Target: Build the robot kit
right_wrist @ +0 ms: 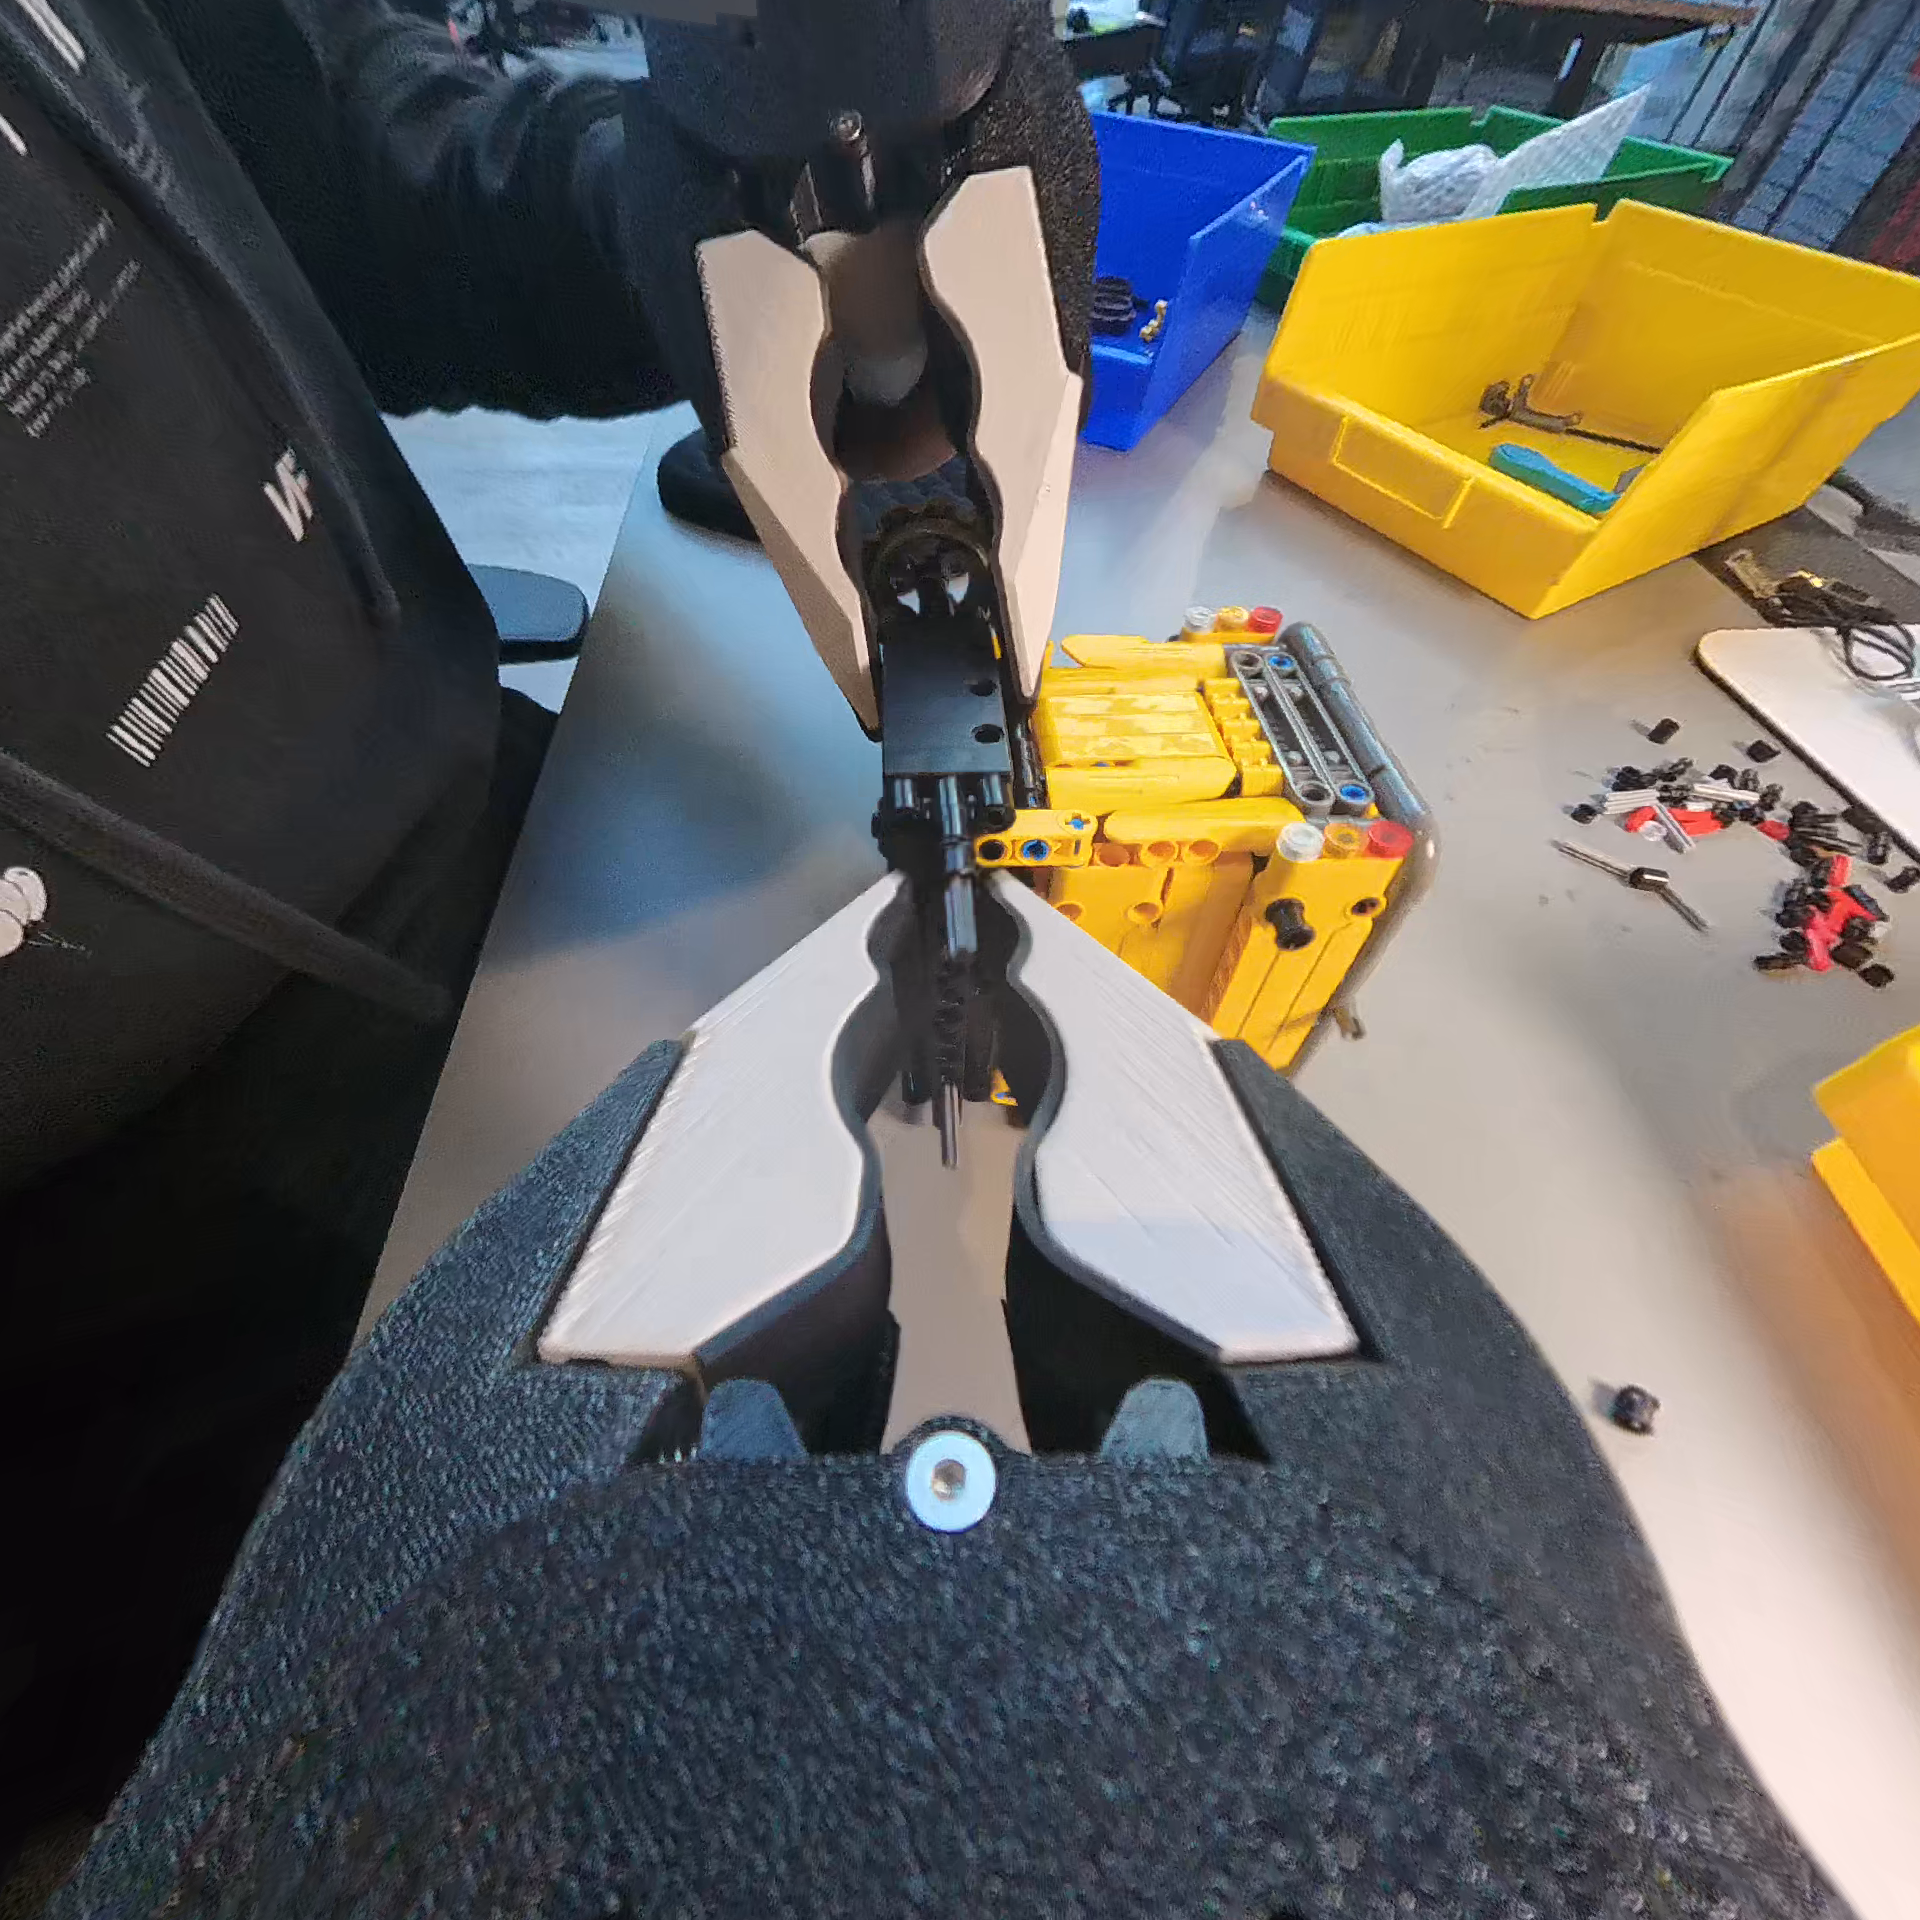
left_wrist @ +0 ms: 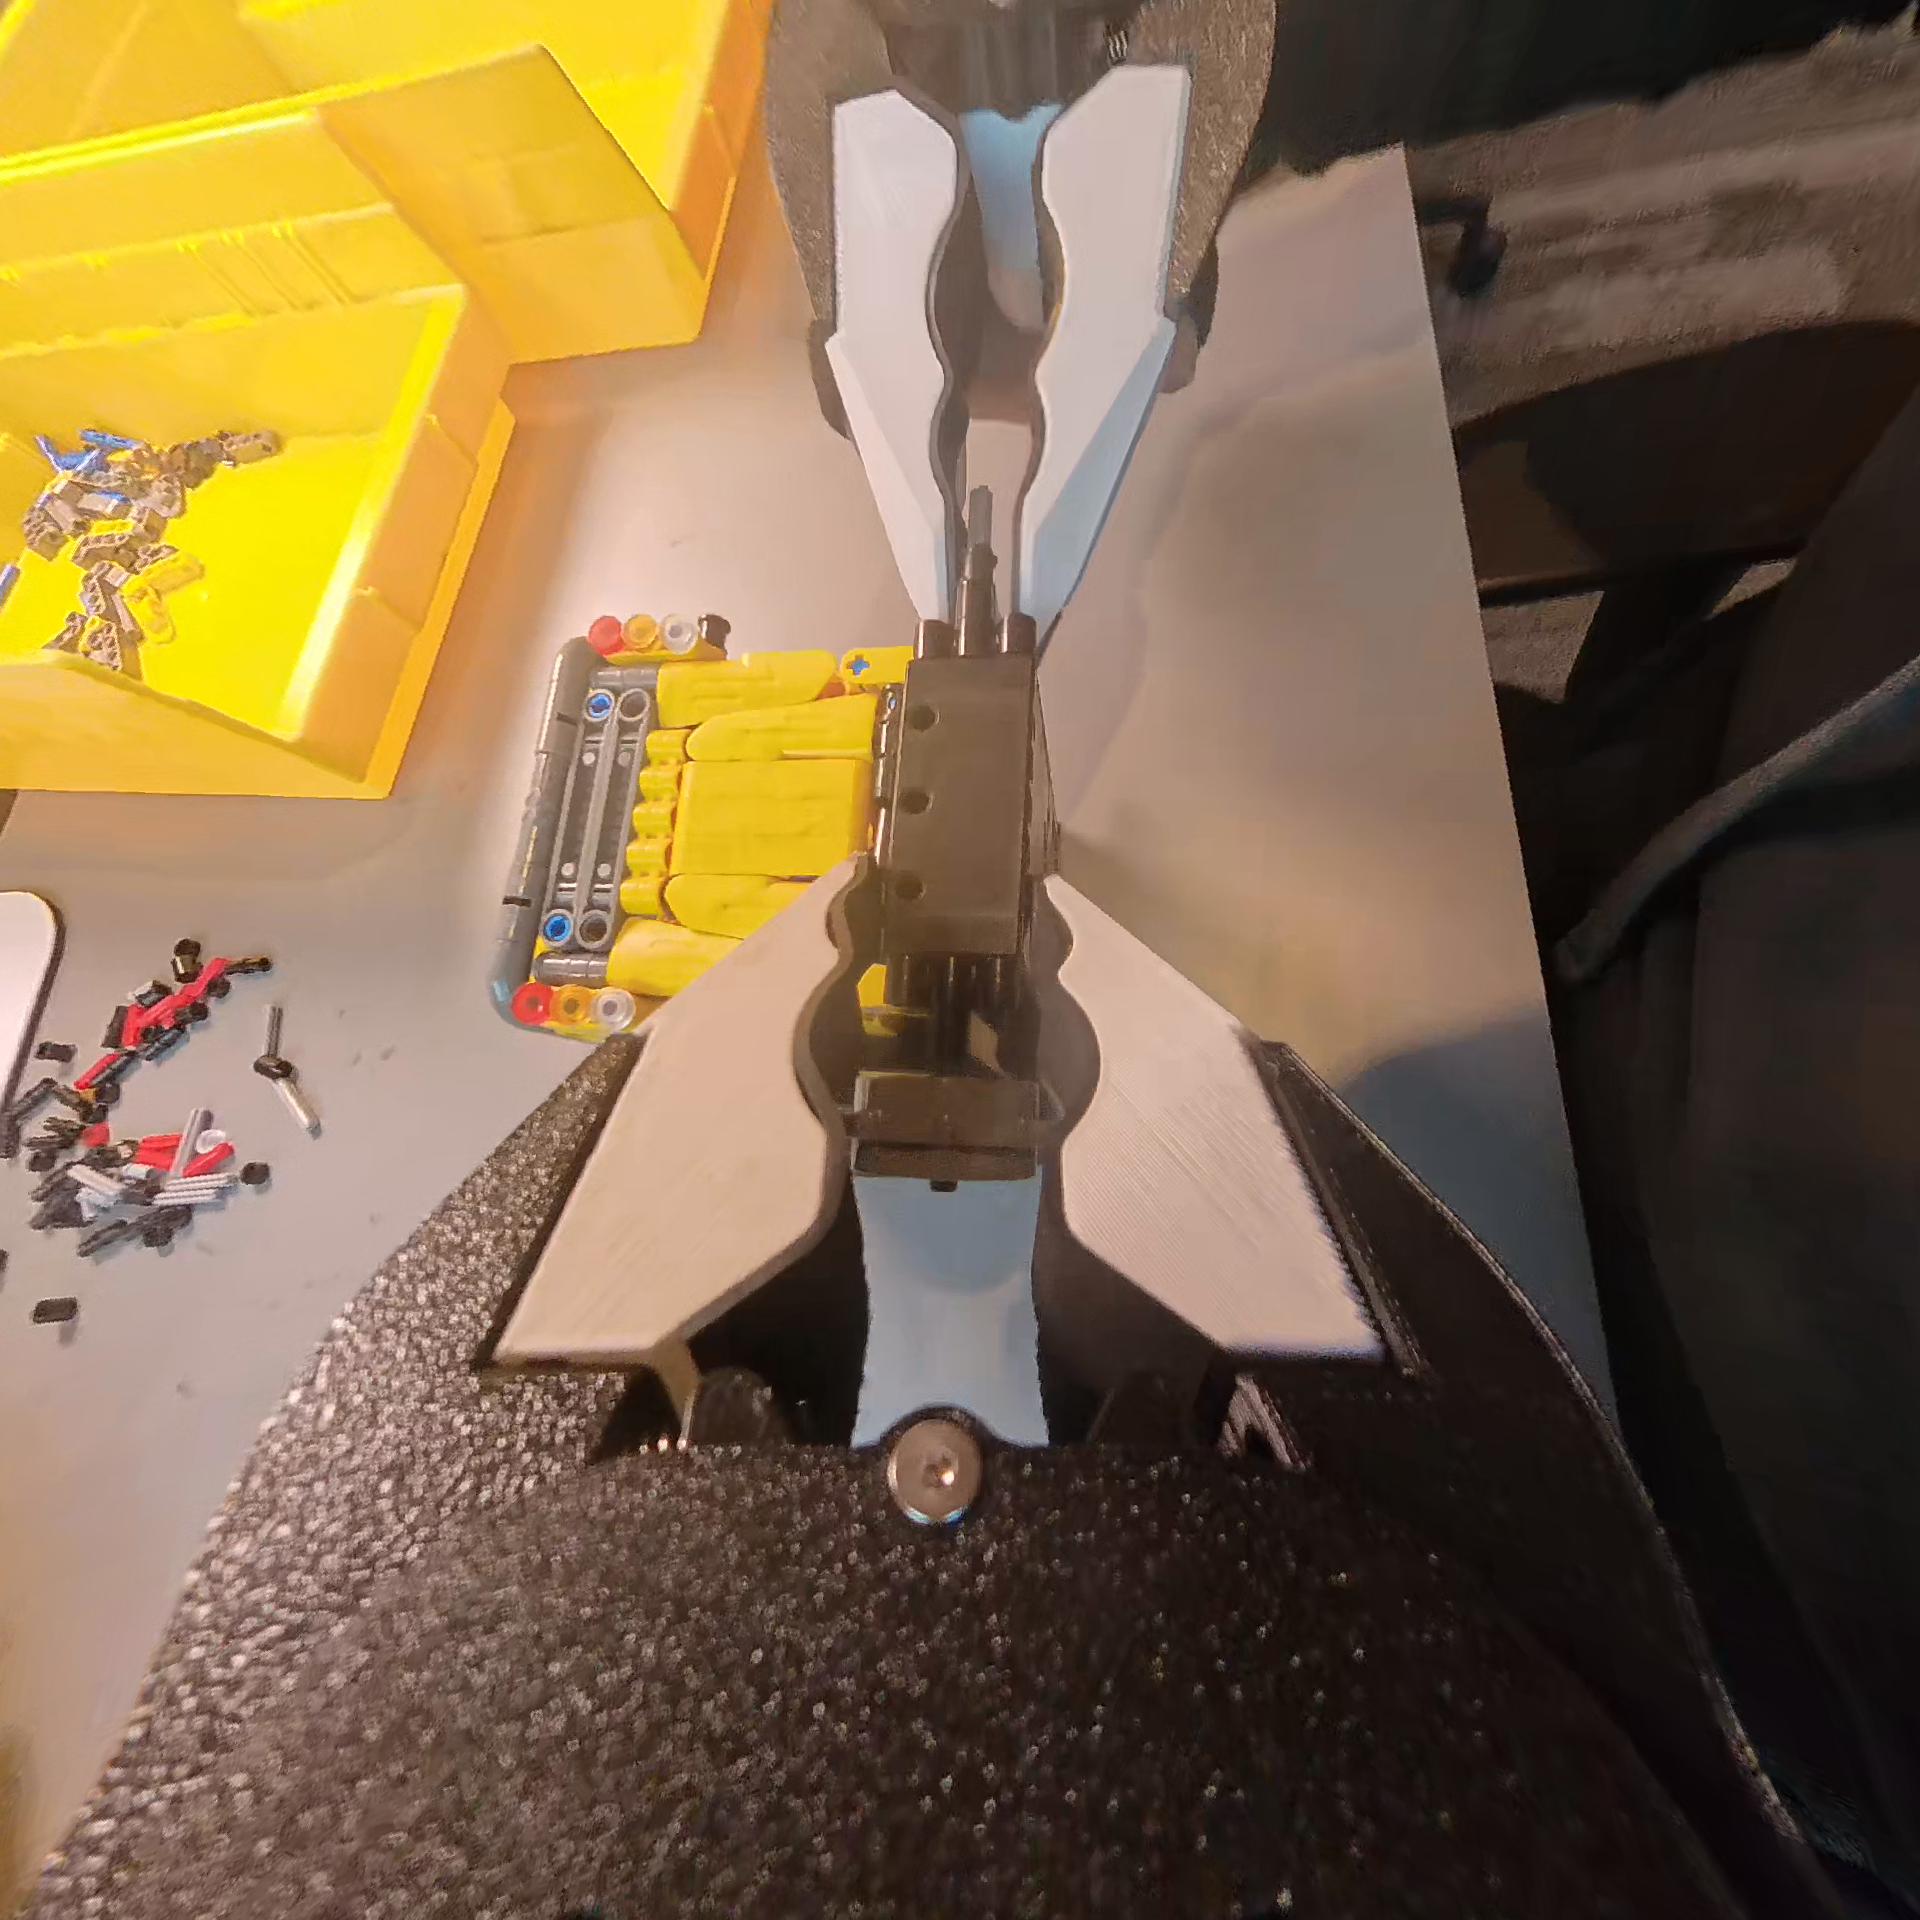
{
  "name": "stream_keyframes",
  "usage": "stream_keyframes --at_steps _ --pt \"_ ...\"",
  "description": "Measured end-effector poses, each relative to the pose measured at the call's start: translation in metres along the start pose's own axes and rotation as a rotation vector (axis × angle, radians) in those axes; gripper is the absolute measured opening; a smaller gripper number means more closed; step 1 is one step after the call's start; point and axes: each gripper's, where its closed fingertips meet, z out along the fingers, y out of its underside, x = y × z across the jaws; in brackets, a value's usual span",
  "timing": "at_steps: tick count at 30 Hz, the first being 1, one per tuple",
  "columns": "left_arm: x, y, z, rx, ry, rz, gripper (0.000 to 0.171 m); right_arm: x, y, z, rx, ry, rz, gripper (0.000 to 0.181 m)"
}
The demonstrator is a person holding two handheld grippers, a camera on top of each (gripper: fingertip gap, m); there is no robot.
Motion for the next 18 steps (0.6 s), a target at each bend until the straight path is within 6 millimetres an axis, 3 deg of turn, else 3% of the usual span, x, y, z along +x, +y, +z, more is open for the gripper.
stream_keyframes --at_steps 4,13,18 --pt "-0.01 0.003 -0.008 0.127 -0.002 -0.095 0.026 0.006 0.004 0.0 0.028 0.024 0.048 0.016" --pt "-0.019 0.017 -0.037 0.449 -0.047 -0.266 0.026 0.019 0.014 0.03 -0.024 0.019 0.075 0.019" --pt "-0.019 0.028 -0.05 0.518 -0.072 -0.307 0.026 0.019 0.001 0.045 -0.066 -0.038 0.046 0.008"
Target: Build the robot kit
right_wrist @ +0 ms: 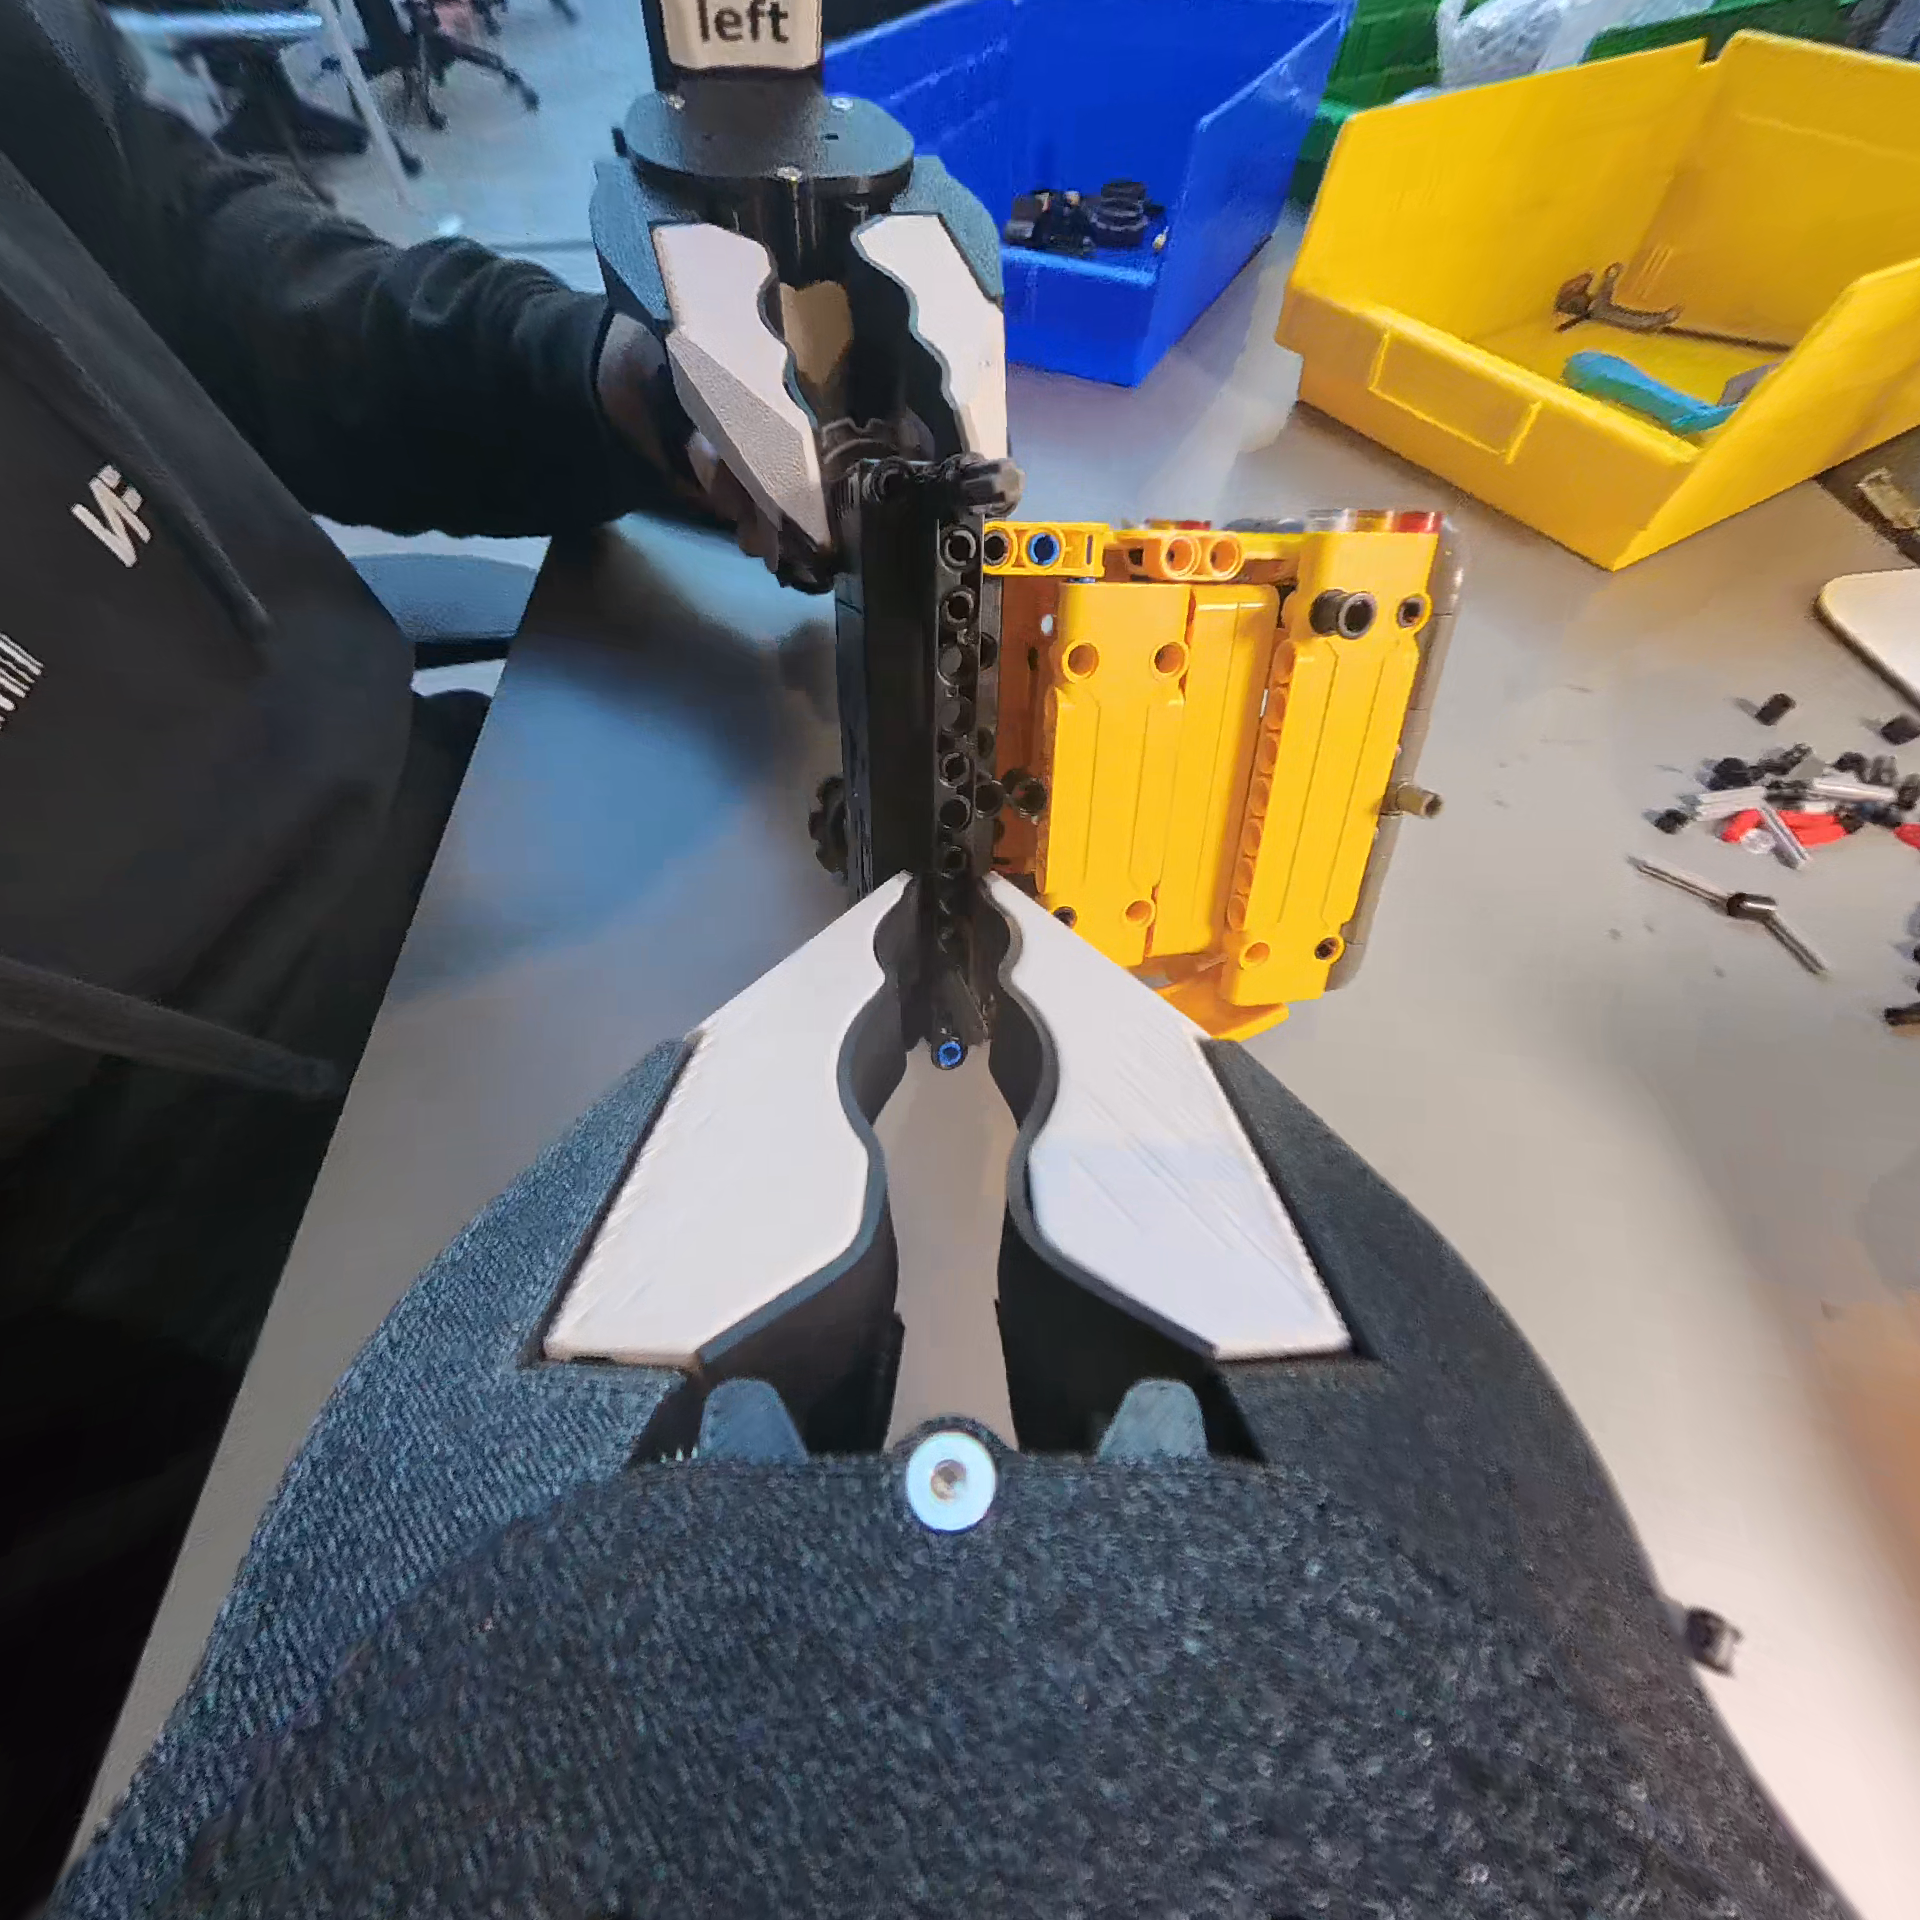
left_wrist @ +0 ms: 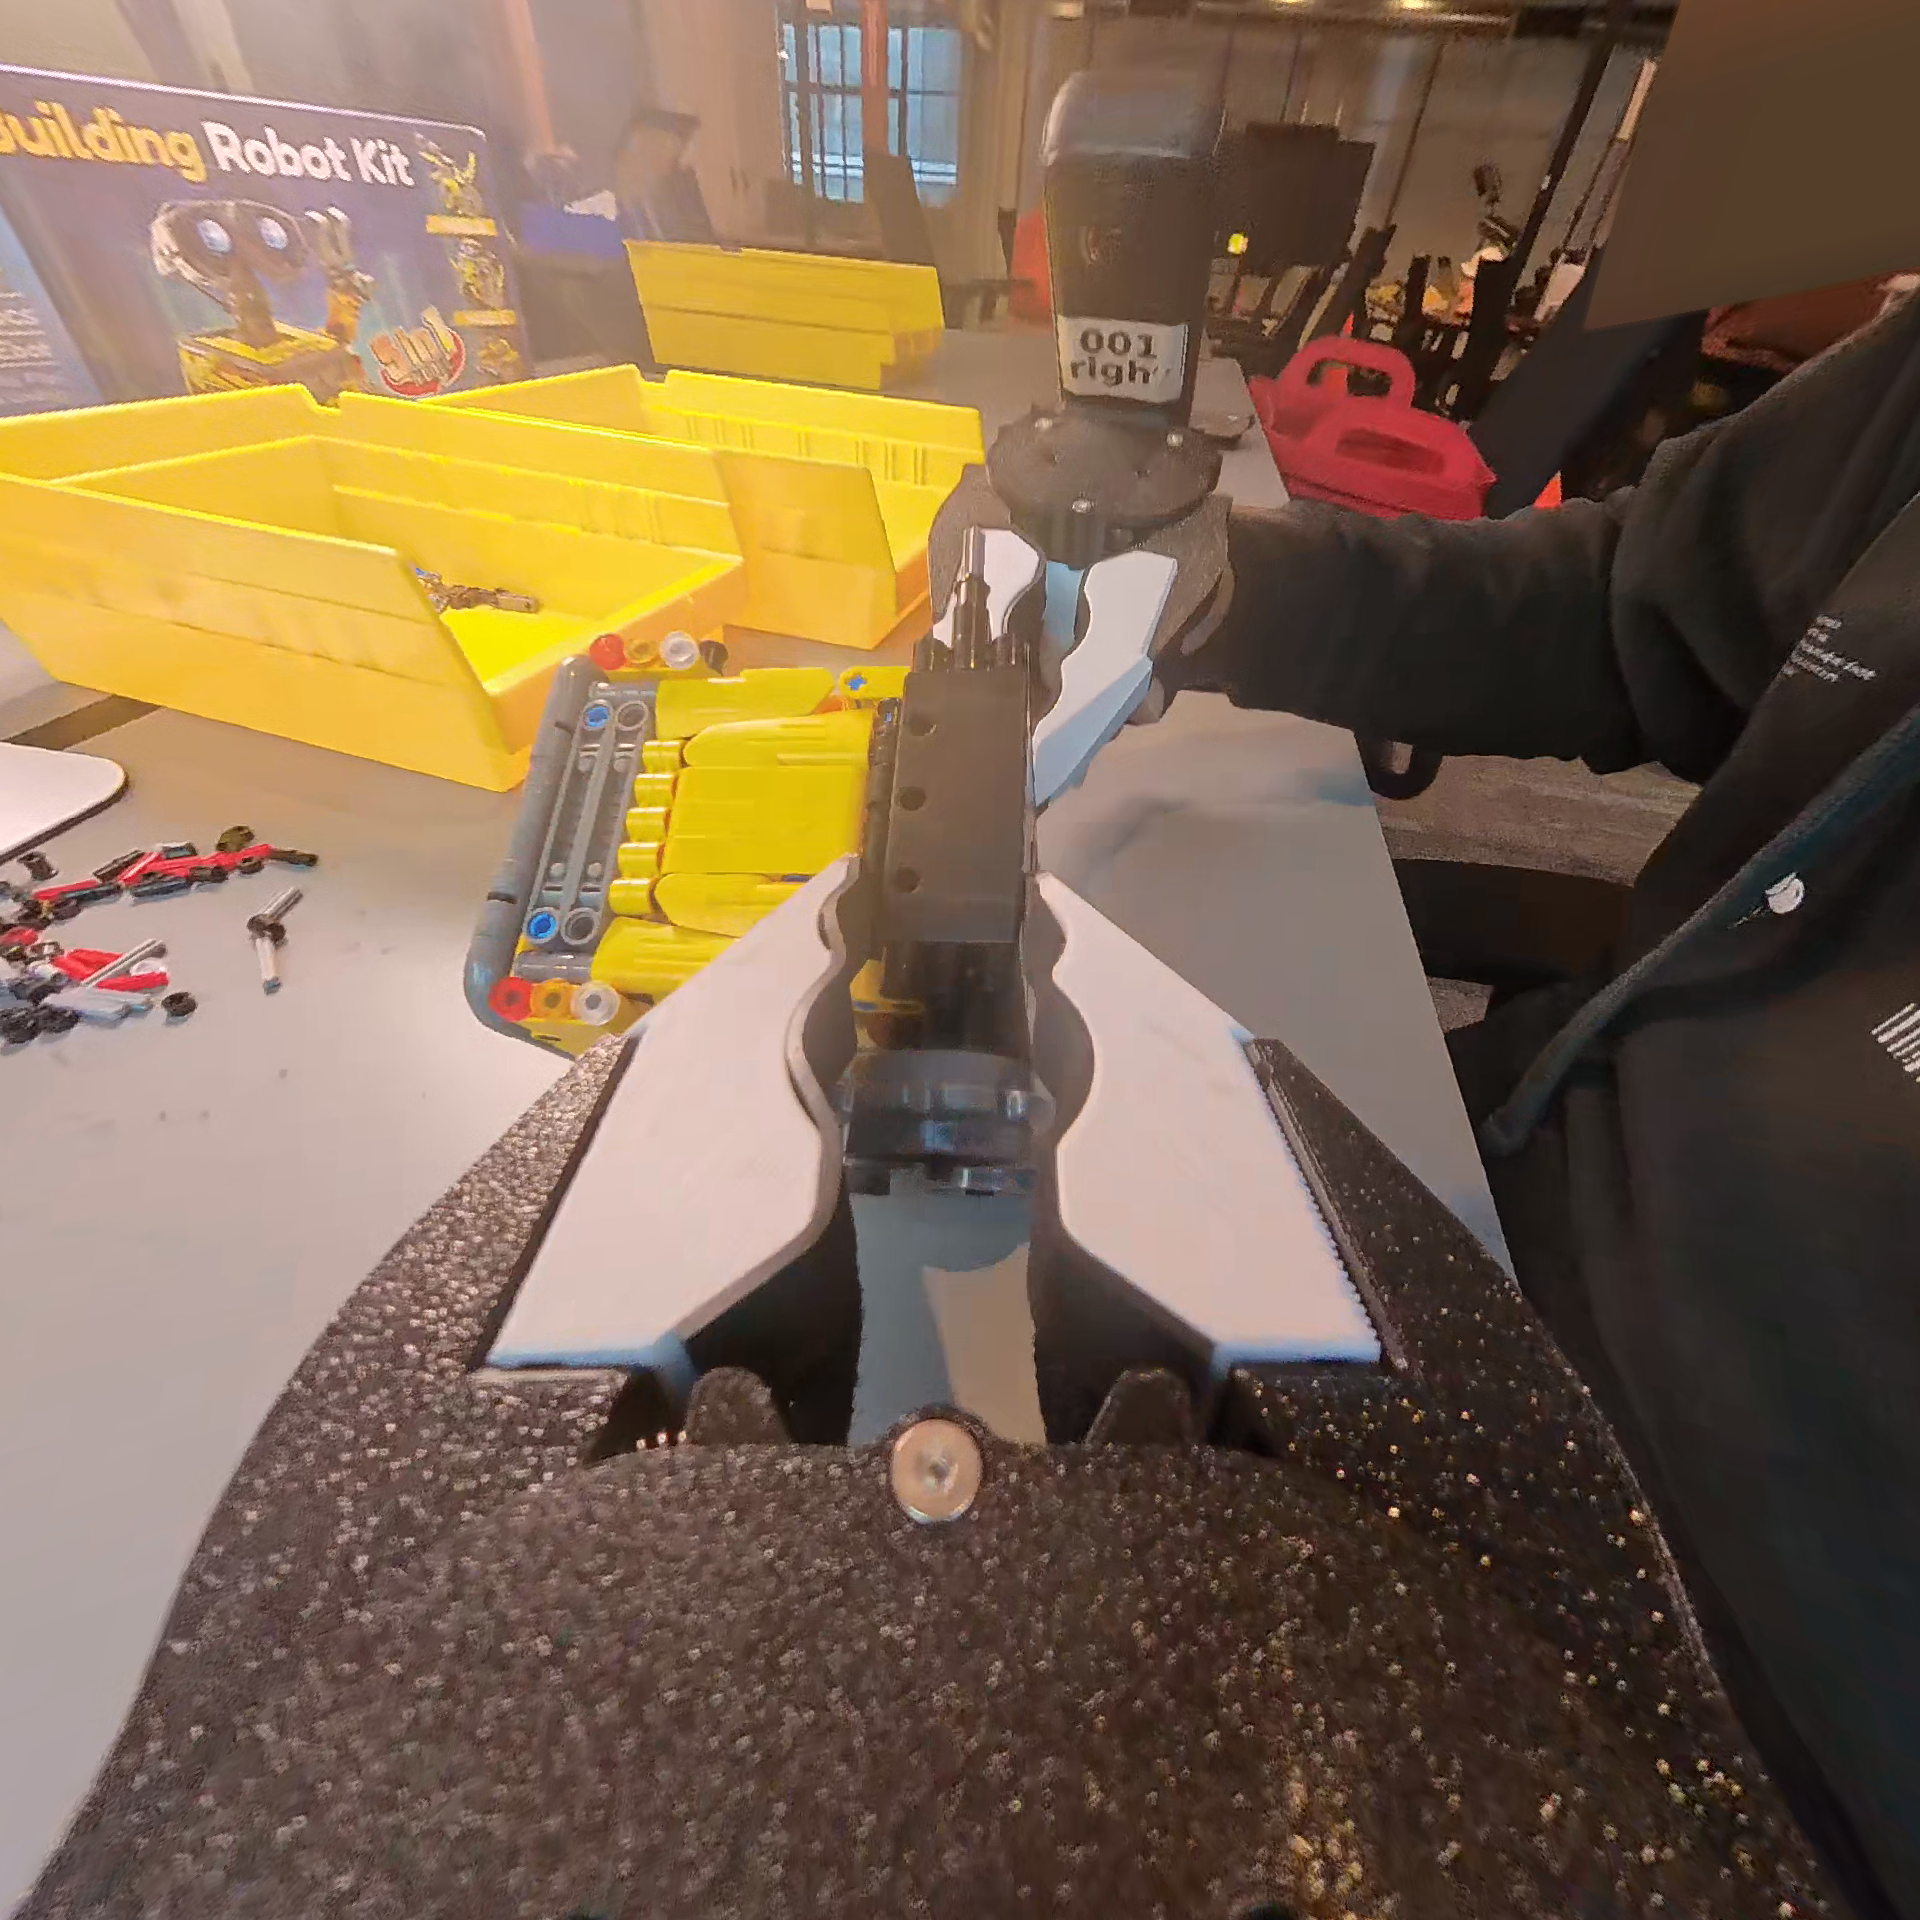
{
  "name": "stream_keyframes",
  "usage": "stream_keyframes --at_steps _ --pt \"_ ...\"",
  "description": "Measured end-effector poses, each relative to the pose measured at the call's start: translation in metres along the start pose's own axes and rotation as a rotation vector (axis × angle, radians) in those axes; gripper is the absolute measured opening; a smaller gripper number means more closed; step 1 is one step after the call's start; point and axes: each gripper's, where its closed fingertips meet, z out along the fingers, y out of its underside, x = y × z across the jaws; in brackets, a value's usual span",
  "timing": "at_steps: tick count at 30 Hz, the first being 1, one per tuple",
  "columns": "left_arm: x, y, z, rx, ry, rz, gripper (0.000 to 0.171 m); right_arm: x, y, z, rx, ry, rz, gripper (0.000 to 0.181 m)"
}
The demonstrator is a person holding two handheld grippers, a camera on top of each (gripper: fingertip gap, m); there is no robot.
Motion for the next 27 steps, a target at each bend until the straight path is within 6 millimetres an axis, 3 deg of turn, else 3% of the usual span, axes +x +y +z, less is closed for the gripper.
stream_keyframes --at_steps 4,7,10,13,15,20,27 --pt "-0.005 0.014 -0.014 -0.049 -0.046 0.023 0.027 0.0 -0.021 0.005 -0.176 -0.018 -0.118 0.008" --pt "-0.009 0.033 -0.012 -0.152 -0.09 0.033 0.026 0.0 -0.034 0.01 -0.357 -0.041 -0.247 0.008" --pt "-0.01 0.039 -0.011 -0.193 -0.106 0.033 0.027 0.006 -0.035 0.015 -0.492 -0.043 -0.329 0.008" --pt "-0.009 0.043 -0.016 -0.222 -0.095 -0.033 0.031 0.01 -0.034 0.019 -0.514 -0.038 -0.375 0.009" --pt "-0.009 0.039 -0.022 -0.208 -0.109 -0.041 0.038 0.007 -0.035 0.021 -0.484 -0.012 -0.401 0.01" --pt "-0.011 0.015 -0.039 -0.155 -0.183 0.099 0.037 0.0 -0.04 0.014 -0.393 0.063 -0.432 0.017" --pt "-0.011 -0.017 -0.022 -0.162 -0.077 0.247 0.032 0.006 -0.033 0.001 -0.422 0.037 -0.343 0.012"
